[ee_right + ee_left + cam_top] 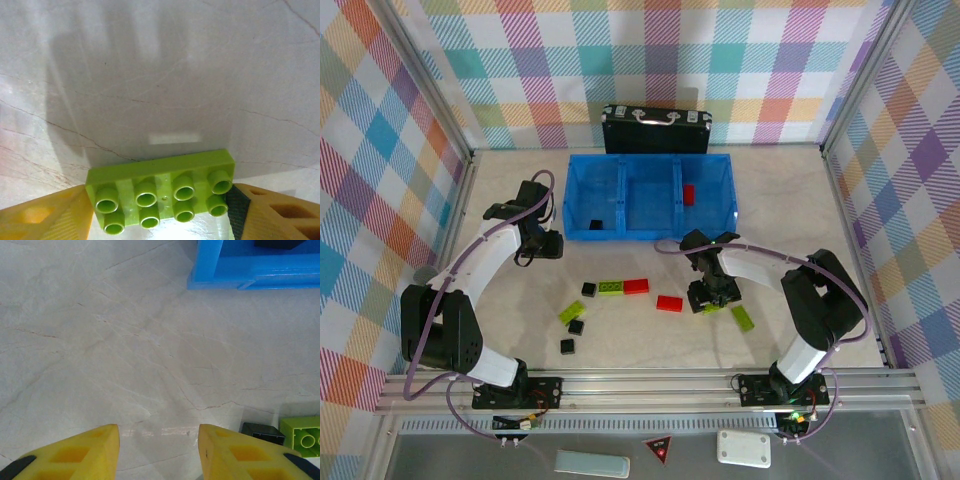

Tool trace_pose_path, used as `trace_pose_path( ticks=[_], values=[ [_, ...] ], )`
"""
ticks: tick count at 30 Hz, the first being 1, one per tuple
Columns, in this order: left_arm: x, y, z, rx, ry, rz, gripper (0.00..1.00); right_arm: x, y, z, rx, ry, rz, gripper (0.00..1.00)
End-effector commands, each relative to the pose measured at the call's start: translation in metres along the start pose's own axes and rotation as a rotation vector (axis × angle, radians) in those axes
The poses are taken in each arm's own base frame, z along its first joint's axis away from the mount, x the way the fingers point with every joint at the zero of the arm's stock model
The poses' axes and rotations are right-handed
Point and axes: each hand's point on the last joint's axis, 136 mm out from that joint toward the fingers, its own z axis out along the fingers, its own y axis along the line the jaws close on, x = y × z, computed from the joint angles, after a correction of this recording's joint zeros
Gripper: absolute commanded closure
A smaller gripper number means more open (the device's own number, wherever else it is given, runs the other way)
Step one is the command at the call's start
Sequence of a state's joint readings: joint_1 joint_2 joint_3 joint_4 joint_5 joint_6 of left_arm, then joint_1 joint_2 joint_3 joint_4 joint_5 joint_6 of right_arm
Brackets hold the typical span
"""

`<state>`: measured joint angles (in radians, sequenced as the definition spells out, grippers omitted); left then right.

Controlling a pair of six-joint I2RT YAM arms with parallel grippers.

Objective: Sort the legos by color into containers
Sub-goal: Pick up the lego from the bottom-center of the table.

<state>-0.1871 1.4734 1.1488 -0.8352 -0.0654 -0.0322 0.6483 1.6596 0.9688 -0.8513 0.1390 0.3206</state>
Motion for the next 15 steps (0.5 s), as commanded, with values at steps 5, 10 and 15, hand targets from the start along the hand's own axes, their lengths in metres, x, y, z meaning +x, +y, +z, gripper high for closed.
trace_pose_path(
  ticks=[5, 10, 15],
  values=[
    [0.002, 0.005, -0.001, -0.009, -0.002, -0.003, 0.55, 0.000, 0.005, 0.002, -0.007, 0.013, -0.018, 0.28],
    [0.003, 0.005, 0.000, -0.008, 0.002, -0.002, 0.55, -0.001, 0.000, -0.002, 0.021, 0.002, -0.006, 0.27],
    [0.002, 0.006, -0.001, -0.013, 0.000, -0.002, 0.55, -0.004, -0.004, -0.008, 0.040, -0.018, 0.005, 0.25]
  ],
)
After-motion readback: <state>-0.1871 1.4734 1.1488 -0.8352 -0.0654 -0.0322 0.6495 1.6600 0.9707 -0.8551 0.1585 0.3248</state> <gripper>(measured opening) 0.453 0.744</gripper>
